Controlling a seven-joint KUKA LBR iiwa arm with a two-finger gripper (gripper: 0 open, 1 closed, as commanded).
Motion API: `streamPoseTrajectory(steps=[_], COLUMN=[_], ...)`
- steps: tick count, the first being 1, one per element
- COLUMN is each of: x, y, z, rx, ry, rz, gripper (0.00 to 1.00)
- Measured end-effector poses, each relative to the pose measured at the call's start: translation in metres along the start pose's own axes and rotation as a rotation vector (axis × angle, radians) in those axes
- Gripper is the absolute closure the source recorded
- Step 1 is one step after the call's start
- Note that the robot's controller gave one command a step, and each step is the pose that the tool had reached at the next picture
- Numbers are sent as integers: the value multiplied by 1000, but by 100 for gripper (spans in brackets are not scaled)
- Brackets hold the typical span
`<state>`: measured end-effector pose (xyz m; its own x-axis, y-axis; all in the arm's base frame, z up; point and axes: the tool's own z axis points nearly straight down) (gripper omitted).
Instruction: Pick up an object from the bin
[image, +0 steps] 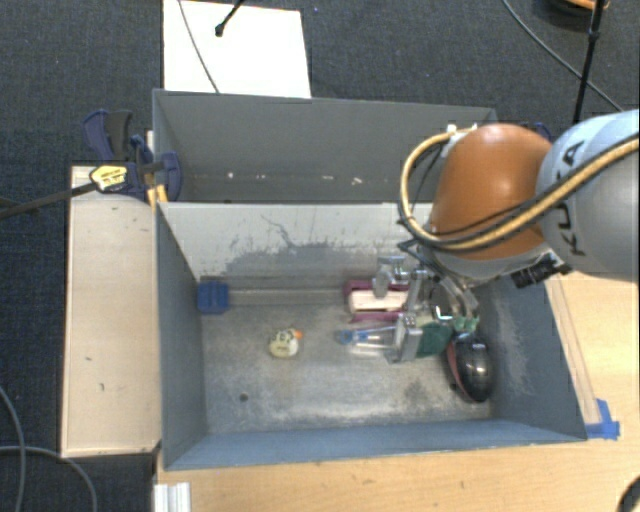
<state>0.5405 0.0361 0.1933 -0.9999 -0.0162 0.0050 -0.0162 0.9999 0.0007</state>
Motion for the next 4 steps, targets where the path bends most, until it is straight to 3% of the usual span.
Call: streamPoseTrajectory(steps=[1, 2, 3, 4], x=[-10, 31, 42, 42], y=[-69, -128, -157, -155], z=[97, 117, 121, 122], rx=[2, -1, 0, -4], ry=[-1, -14, -15, -13], rz=[-216, -210, -210, -212], gripper=[0, 0, 0, 100])
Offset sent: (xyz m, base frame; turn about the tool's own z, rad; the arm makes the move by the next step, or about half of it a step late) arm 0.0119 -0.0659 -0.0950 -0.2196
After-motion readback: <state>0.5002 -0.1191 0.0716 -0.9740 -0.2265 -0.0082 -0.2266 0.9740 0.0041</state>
